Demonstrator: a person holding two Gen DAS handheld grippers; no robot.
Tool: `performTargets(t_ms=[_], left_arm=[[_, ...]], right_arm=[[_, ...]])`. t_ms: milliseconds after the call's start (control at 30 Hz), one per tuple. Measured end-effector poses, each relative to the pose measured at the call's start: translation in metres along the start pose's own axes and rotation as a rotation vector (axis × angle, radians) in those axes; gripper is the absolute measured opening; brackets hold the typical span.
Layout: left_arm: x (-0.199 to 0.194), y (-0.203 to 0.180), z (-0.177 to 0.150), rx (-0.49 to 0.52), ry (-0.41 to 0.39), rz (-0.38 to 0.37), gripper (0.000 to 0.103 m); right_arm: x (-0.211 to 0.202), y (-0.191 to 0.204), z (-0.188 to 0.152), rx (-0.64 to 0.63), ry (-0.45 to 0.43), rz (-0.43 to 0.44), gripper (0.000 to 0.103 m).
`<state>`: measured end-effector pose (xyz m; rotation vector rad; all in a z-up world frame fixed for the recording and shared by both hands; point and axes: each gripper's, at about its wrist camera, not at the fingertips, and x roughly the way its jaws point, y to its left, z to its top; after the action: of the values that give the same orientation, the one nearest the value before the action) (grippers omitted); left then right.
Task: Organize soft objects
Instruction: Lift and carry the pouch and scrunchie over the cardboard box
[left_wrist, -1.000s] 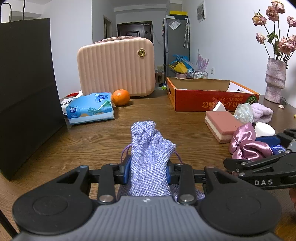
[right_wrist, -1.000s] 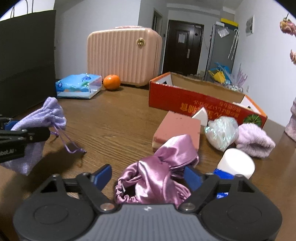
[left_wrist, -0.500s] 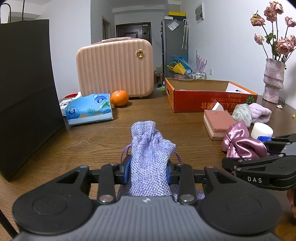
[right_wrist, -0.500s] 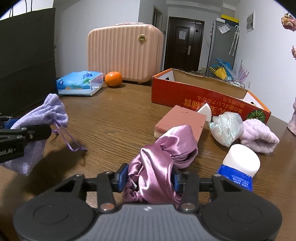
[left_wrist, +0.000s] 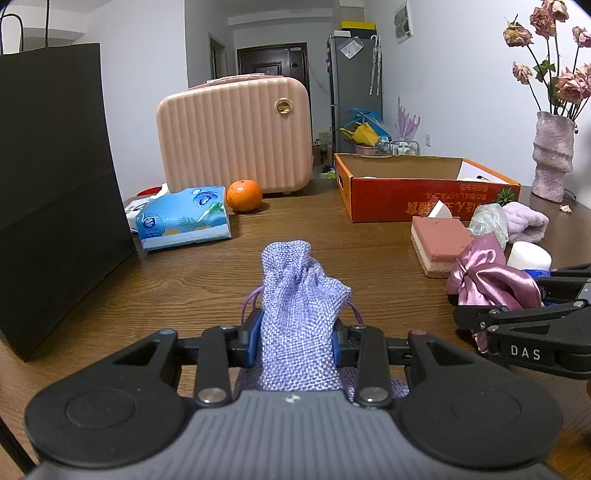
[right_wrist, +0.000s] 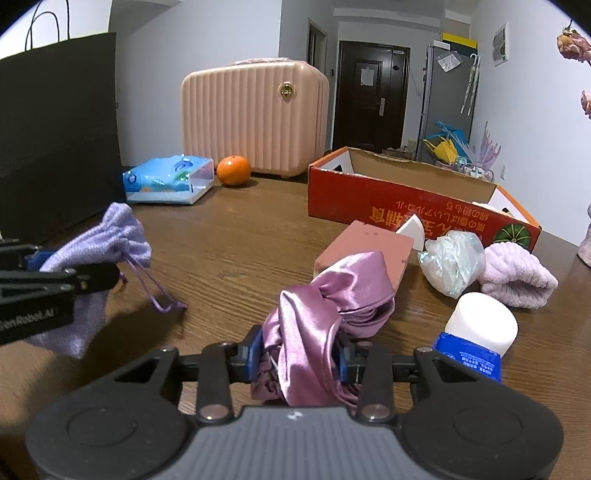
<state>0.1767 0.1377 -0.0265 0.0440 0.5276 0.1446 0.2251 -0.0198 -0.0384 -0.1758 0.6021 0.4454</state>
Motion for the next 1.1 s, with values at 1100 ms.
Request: performTargets(t_ms=[1100], left_arm=[[0.000, -0.071, 0.047, 0.055, -0.068, -0.049, 0.035]], right_arm=[[-0.039, -0.062, 0.020, 0.032, -0.164, -0.030, 0.036]])
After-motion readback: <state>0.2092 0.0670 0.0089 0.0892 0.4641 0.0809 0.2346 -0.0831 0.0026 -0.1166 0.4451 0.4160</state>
